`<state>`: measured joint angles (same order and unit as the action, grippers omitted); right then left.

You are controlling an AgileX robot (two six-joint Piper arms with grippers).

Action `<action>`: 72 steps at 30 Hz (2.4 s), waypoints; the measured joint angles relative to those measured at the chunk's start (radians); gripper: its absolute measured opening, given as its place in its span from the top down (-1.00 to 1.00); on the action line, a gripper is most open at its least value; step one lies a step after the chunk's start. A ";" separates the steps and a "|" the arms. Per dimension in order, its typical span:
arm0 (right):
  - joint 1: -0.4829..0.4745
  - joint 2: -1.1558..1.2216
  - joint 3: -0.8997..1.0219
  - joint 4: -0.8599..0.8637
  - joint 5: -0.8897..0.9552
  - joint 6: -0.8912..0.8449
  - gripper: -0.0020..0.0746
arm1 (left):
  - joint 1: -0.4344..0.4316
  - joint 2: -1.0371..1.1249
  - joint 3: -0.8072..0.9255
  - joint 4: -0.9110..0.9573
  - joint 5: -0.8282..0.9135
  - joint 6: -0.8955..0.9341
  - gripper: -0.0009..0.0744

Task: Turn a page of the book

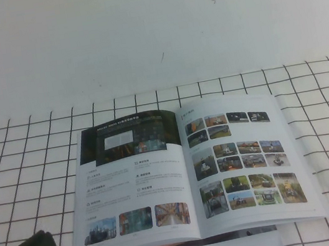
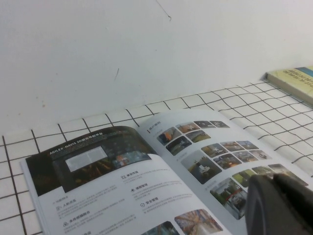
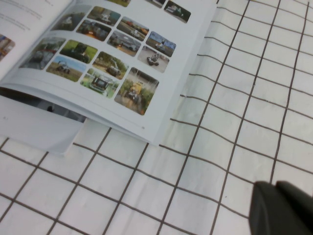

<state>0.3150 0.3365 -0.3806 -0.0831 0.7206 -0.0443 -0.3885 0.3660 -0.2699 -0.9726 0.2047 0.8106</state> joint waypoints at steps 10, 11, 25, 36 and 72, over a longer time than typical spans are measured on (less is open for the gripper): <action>0.000 0.000 0.000 0.002 0.000 0.000 0.94 | 0.146 -0.218 0.142 0.033 -0.032 0.089 0.98; 0.000 0.000 0.000 0.002 0.000 0.000 0.94 | 0.170 -0.239 0.157 0.039 -0.036 0.113 0.98; 0.000 0.000 0.000 0.002 -0.002 0.000 0.94 | 0.290 -0.343 0.298 0.151 -0.109 0.090 0.98; 0.000 0.000 0.000 0.002 -0.002 0.000 0.94 | 0.325 -0.375 0.298 0.770 0.108 -0.710 0.98; 0.000 0.000 0.000 0.004 -0.002 0.000 0.94 | 0.306 -0.377 0.294 0.802 0.123 -0.800 0.98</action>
<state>0.3150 0.3365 -0.3806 -0.0792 0.7184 -0.0443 -0.0822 -0.0112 0.0243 -0.1705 0.3275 0.0103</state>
